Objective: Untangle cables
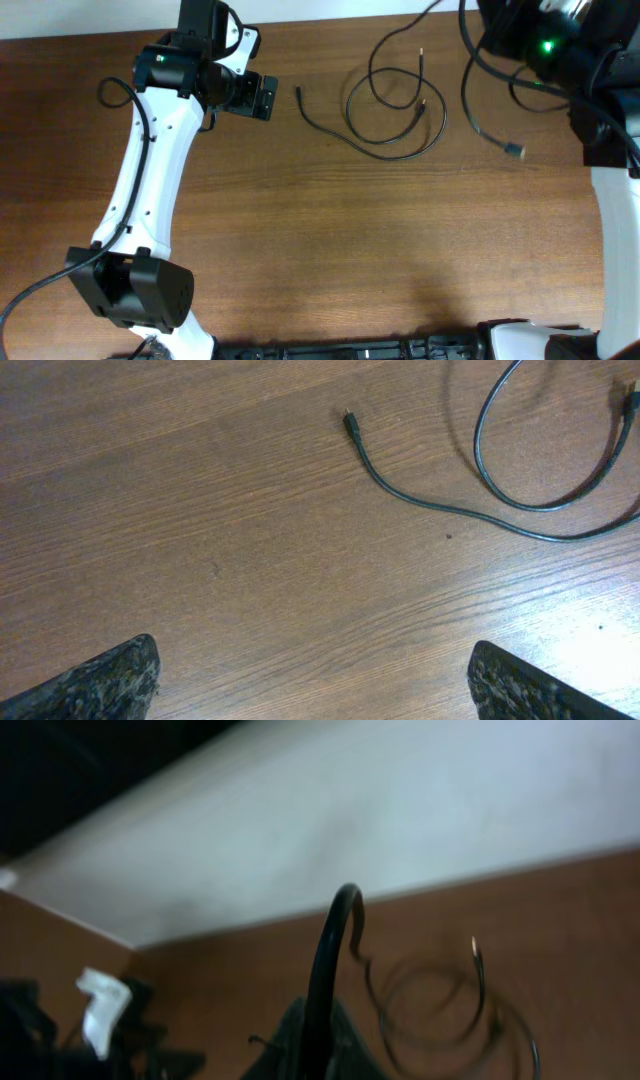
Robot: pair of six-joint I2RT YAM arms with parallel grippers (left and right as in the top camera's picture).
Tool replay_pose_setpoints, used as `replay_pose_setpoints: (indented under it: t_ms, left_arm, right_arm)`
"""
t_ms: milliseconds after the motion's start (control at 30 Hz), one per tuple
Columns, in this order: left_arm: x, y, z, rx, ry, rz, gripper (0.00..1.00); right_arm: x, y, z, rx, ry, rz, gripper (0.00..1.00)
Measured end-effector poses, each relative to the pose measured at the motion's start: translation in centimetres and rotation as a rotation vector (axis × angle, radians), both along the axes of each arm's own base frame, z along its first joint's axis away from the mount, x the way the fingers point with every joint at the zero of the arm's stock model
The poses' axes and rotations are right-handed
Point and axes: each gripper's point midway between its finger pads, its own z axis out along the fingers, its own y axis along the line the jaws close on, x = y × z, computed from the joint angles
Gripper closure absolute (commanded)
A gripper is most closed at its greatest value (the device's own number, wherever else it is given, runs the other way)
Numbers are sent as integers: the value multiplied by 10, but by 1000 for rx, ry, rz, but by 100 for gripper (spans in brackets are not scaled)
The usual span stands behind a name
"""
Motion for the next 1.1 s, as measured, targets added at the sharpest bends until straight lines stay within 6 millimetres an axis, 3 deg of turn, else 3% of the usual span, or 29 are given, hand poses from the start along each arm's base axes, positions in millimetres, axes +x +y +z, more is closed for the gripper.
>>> replay_pose_setpoints:
  t_ms: [167,400,733,967,1100]
  left_arm:
    - [0,0,0,0,0,0,1]
    - [0,0,0,0,0,0,1]
    - [0,0,0,0,0,0,1]
    - [0,0,0,0,0,0,1]
    - [0,0,0,0,0,0,1]
  right_arm:
    - [-20,-1,-36,-7,175,-1,96]
    - [-45,22,-52,34,272,151,96]
    - [-75,73,-23,182,198,508,96]
    - [-86,85,5,204,79,619,96]
    - [-83,89,28,200,-40,665,96]
